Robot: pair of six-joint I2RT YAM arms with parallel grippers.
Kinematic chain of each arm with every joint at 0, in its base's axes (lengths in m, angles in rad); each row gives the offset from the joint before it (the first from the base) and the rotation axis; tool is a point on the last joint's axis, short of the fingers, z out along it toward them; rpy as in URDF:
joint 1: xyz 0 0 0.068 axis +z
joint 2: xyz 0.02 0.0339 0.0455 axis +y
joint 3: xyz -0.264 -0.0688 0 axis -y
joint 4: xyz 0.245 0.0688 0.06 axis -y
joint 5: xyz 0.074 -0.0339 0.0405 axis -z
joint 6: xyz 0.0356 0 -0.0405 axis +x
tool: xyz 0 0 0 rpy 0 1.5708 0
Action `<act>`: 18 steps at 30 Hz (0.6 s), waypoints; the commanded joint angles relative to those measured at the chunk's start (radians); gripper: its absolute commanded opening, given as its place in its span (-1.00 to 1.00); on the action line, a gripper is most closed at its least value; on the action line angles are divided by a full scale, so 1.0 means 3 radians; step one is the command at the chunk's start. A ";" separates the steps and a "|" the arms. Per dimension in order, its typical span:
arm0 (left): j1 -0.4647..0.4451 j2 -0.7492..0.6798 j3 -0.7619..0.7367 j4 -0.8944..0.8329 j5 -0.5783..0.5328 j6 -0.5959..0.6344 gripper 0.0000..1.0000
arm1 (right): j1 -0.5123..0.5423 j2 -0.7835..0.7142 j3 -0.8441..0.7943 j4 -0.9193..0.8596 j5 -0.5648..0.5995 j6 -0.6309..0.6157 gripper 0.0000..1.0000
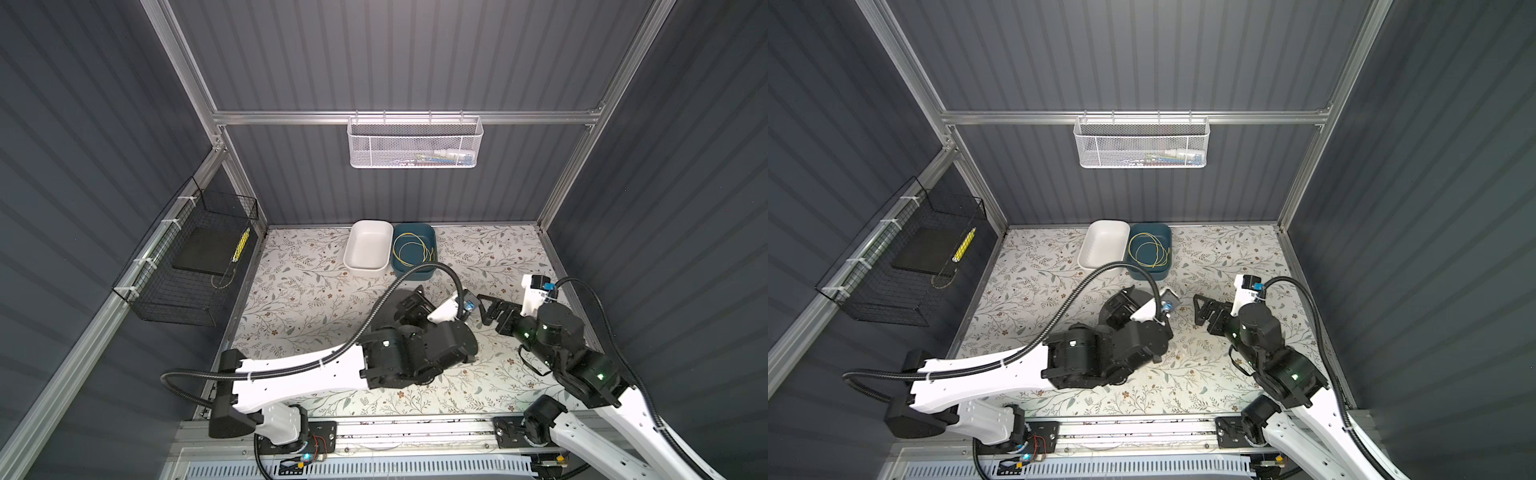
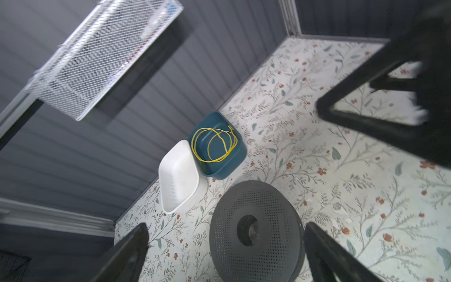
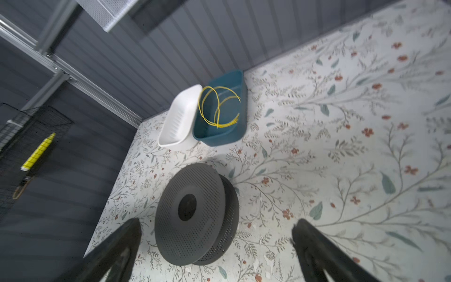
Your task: Wrap the cables
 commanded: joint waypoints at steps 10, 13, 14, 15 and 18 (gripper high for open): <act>0.0009 -0.2466 -0.2393 0.1406 -0.0420 -0.0044 0.99 | -0.0004 -0.0516 -0.0462 0.0219 0.0197 -0.1475 0.98; 0.0010 -0.2876 -0.2697 0.1627 -0.0429 0.0370 0.99 | -0.0007 -0.0626 -0.0648 0.0548 0.0081 -0.1759 0.98; 0.0010 -0.2922 -0.2766 0.1771 -0.0447 0.0632 0.99 | -0.0006 -0.0628 -0.0694 0.0629 0.0027 -0.1849 0.98; 0.0010 -0.2924 -0.2814 0.1877 -0.0493 0.0824 0.99 | -0.0008 -0.0615 -0.0730 0.0689 -0.0012 -0.1899 0.98; 0.0050 -0.2823 -0.2977 0.2298 -0.0640 0.1337 0.99 | -0.0007 -0.0531 -0.0778 0.0813 -0.0124 -0.1916 0.98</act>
